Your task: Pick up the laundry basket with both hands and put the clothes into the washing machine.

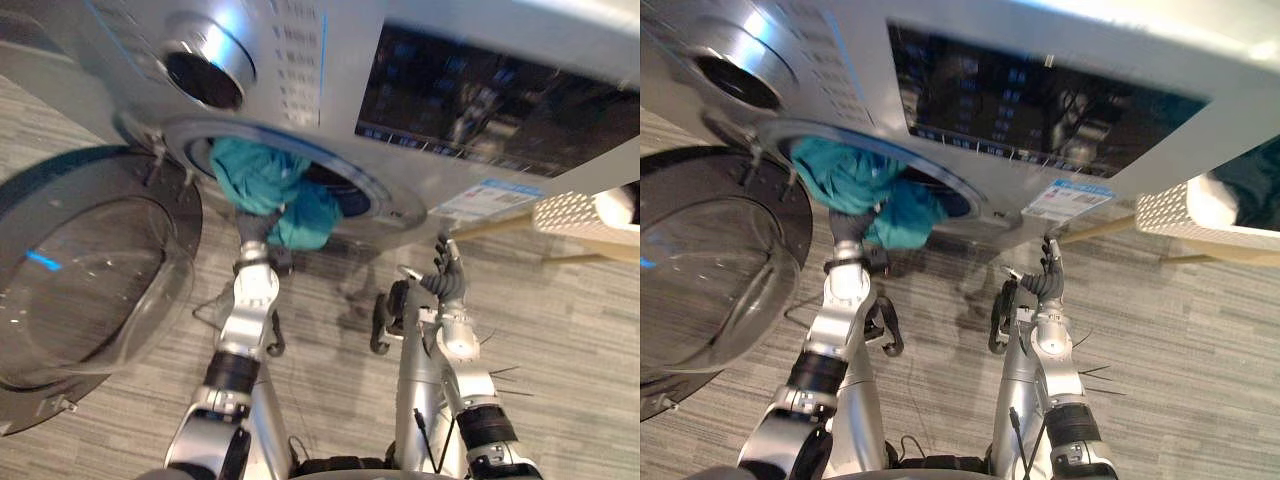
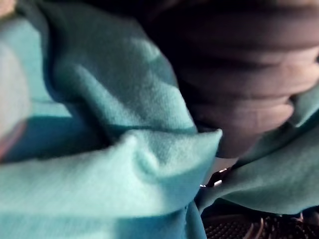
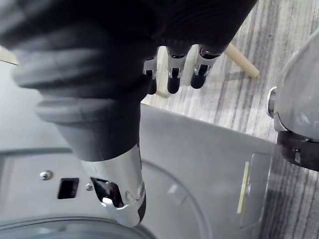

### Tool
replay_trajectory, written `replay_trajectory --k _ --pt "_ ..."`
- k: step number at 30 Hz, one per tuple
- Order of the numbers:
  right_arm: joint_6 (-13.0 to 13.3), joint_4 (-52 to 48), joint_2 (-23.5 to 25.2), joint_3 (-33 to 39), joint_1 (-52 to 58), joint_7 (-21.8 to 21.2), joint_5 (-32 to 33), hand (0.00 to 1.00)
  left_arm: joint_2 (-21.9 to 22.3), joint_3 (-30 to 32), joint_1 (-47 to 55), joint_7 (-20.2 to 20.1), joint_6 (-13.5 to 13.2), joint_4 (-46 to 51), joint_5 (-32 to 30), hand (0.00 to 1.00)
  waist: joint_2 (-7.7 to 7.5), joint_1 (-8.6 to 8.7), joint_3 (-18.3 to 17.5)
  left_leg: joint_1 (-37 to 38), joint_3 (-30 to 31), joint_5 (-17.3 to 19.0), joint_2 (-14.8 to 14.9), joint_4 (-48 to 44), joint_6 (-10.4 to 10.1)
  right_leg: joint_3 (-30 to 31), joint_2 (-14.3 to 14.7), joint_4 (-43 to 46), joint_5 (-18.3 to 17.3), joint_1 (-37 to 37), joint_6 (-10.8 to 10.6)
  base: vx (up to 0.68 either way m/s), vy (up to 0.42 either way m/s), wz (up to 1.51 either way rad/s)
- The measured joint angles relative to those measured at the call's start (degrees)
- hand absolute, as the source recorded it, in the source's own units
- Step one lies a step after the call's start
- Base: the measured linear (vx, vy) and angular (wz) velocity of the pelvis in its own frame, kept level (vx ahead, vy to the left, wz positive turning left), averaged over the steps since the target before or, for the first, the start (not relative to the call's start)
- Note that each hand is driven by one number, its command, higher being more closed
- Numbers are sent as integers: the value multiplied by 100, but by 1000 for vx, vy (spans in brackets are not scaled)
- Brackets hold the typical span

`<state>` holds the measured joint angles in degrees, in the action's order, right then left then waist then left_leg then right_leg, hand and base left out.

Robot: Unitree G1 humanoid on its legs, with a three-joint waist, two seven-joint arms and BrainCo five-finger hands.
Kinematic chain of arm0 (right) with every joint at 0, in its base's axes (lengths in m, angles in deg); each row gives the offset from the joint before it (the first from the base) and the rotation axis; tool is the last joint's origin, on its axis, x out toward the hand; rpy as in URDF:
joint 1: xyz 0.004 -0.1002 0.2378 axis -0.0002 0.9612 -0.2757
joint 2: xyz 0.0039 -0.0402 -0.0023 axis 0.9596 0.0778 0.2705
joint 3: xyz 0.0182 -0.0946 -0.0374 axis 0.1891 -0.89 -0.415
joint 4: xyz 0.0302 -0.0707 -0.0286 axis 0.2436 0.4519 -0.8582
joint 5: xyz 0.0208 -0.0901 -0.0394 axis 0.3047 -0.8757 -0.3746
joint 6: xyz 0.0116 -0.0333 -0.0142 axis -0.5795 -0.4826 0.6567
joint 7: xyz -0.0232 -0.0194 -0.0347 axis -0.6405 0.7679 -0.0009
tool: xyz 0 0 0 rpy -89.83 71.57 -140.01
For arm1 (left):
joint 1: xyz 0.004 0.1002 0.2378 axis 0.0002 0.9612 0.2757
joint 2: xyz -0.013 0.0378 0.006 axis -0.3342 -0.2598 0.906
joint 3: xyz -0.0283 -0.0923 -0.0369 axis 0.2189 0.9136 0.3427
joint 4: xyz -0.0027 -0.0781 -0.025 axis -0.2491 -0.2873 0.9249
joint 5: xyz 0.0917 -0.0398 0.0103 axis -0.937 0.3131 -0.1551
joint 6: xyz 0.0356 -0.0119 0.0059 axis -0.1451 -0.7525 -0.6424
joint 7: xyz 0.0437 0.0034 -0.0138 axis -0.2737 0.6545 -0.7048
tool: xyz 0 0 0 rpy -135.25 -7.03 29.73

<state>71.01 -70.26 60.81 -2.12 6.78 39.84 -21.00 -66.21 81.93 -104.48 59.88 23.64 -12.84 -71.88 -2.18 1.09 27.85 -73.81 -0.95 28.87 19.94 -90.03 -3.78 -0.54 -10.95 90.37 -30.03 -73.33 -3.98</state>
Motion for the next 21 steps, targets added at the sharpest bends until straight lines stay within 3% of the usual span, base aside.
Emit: replay_trajectory --k 5,6,12,14,16,21 --pt "157 -521 39 -21 74 -73 0 0 -796 68 -1535 218 184 -68 -63 100 -34 147 18 -607 79 7 11 -353 20 75 34 359 8 -639 11 -10 -52 -7" --pt "211 -560 49 -29 85 -110 0 0 -945 62 -1947 279 196 -237 -115 0 -79 165 41 -658 117 15 16 -430 22 78 63 429 11 -691 23 23 -67 -6" --pt "419 -926 143 -13 85 -319 -3 0 -1293 -58 -3425 261 381 -1495 -532 0 -212 290 102 -909 237 84 22 -655 31 55 84 600 -17 -865 34 22 -40 -2" --pt "454 -977 156 4 74 -407 -1 0 -1322 -55 -3745 100 586 -1935 -693 0 -226 309 109 -959 247 86 19 -679 37 53 84 608 -17 -895 33 18 -37 -1" --pt "454 -977 155 52 62 -551 9 0 -1330 -44 -3933 -259 890 -2380 -1263 0 -229 320 108 -970 254 98 14 -710 50 56 81 638 -22 -897 25 20 -33 1" --pt "455 -981 146 74 10 -814 210 0 -1395 115 -3943 -892 1267 -2906 -2317 0 -241 304 105 -970 263 96 8 -722 49 54 74 666 -22 -896 26 16 -36 1"
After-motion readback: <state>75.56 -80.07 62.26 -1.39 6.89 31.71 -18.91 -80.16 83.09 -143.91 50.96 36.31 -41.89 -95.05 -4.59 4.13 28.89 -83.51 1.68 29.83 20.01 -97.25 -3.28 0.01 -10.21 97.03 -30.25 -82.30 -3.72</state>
